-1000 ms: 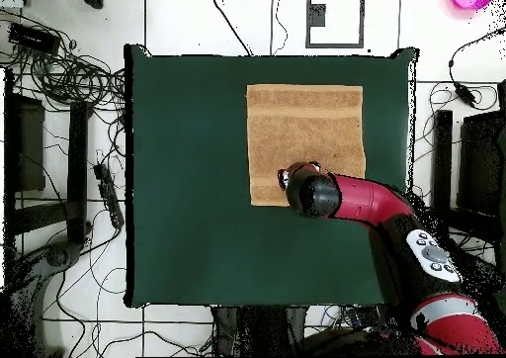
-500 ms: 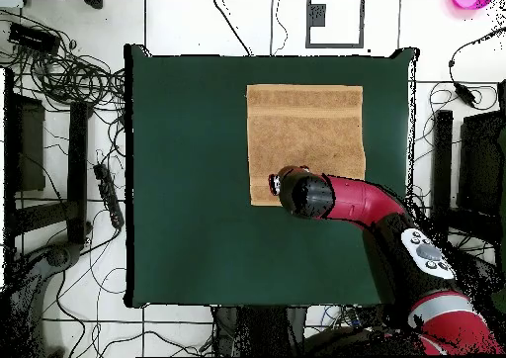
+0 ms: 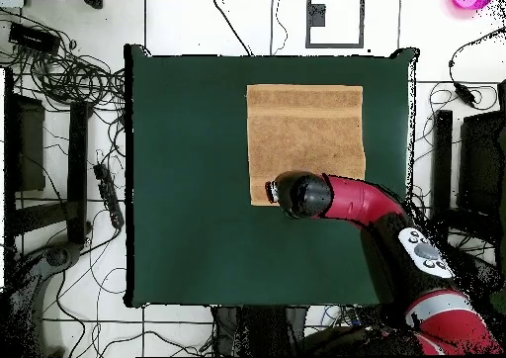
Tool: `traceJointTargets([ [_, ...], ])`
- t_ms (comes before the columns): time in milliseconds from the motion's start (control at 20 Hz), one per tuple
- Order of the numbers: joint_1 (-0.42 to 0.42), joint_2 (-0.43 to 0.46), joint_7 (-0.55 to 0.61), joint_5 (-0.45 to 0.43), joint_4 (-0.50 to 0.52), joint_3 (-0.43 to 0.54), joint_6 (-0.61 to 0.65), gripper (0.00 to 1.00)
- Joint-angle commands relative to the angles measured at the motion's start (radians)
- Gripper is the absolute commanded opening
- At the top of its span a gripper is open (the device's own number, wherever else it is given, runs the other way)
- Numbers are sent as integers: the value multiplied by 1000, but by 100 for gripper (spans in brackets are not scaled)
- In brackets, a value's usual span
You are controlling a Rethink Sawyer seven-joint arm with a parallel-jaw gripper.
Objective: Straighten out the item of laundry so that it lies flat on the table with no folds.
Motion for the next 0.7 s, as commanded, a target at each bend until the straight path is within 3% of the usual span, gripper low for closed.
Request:
traceJointTargets([
  [50,51,111,83,32,15,70,82,0],
  [450,59,234,59,-1,-97,56,30,0],
  [700,91,269,84,20,-167,8,151,0],
])
